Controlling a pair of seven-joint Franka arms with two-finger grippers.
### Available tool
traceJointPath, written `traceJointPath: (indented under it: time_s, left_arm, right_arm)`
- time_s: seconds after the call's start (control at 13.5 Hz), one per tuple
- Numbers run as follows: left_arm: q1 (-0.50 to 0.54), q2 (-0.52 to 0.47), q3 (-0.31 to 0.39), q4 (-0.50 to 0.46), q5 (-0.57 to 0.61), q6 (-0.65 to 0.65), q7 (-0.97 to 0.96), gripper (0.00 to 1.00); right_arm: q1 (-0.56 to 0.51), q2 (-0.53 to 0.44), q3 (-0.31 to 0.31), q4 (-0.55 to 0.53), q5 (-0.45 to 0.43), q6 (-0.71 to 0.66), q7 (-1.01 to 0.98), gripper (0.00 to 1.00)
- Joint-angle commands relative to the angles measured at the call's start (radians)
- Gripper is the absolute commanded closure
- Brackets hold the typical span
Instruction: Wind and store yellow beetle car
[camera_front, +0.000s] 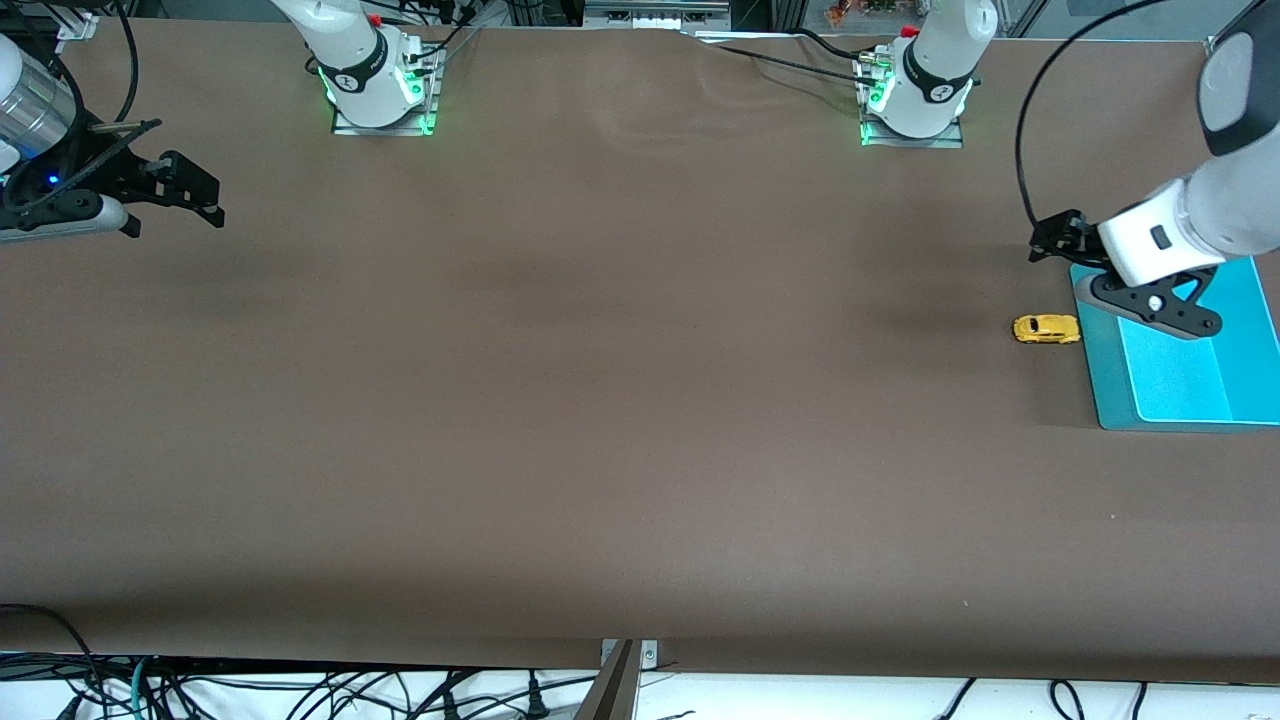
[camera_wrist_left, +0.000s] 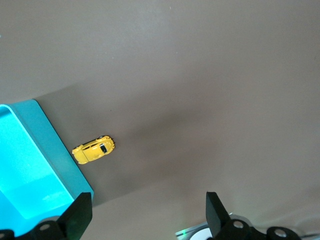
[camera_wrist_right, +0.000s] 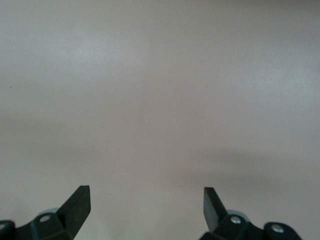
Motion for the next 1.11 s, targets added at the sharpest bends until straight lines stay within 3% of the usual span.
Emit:
traceJointPath:
  time_s: [0.0, 0.3, 0.59, 1.04]
  left_arm:
    - [0.016, 0.029, -0.007, 0.002, 0.109, -0.016, 0.202, 0.0]
    - [0.062, 0.032, -0.007, -0.08, 0.141, 0.044, 0.435, 0.0]
    - [0.132, 0.024, -0.008, -0.197, 0.142, 0.194, 0.691, 0.0]
    - [0.238, 0.006, -0.011, -0.499, 0.142, 0.519, 0.868, 0.0]
  right_arm:
    - [0.001, 0.011, -0.003, 0.046, -0.025, -0.042, 0.01, 0.0]
    - [-0.002, 0.014, -0.005, 0.076, -0.027, -0.11, 0.016, 0.0]
    - [-0.005, 0.028, -0.005, 0.082, -0.027, -0.105, 0.016, 0.0]
    - [-0.005, 0.03, -0.005, 0.086, -0.027, -0.105, 0.019, 0.0]
